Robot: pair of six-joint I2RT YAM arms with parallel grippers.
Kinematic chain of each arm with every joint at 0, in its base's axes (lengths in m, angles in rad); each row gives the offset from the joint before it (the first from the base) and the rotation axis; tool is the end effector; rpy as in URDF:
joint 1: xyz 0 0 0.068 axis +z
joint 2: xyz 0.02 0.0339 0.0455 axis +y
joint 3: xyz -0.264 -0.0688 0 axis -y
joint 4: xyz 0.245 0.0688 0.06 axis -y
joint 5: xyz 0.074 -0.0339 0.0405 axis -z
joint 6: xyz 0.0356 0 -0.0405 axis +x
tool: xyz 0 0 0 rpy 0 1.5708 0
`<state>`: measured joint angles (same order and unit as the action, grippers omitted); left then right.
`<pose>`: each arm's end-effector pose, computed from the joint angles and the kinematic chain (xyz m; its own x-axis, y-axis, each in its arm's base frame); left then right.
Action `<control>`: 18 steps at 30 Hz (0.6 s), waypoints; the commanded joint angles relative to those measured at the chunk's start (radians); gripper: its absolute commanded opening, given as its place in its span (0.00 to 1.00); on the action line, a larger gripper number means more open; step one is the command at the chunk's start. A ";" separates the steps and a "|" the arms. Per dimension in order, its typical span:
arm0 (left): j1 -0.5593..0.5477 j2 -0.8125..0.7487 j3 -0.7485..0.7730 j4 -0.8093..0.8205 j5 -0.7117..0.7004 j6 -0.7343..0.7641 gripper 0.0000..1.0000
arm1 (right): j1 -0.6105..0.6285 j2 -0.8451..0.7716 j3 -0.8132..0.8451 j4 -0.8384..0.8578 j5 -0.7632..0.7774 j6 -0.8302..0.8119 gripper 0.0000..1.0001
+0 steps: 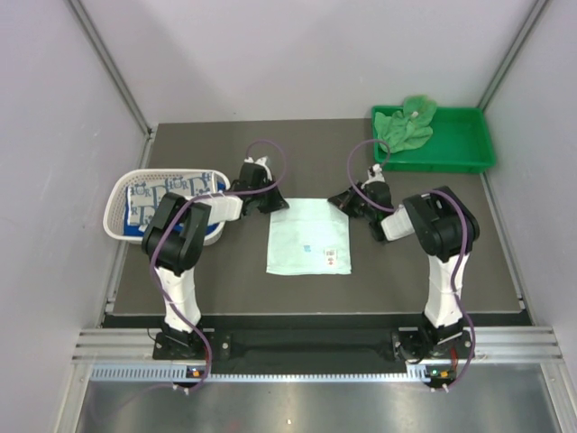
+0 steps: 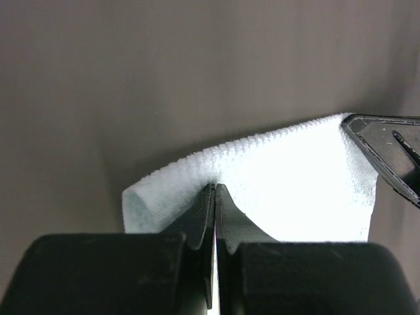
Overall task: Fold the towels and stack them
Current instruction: Fold the towel
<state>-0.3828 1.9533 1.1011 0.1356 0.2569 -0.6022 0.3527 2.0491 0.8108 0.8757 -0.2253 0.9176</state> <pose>0.3739 -0.1603 0.1423 -0.8074 -0.2655 -0.5269 0.0990 0.8194 -0.5647 0.3537 0.1387 0.0973 -0.6254 0.5947 -0.5053 -0.0594 0.6094 0.7907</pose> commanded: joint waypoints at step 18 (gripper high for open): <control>0.065 -0.007 0.100 -0.096 -0.123 0.120 0.01 | -0.029 -0.049 0.051 -0.089 -0.069 -0.132 0.00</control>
<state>-0.3206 1.9533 1.1652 0.0494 0.1650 -0.5186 0.3367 2.0483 0.8330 0.8383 -0.2821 0.8394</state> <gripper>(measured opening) 0.012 0.003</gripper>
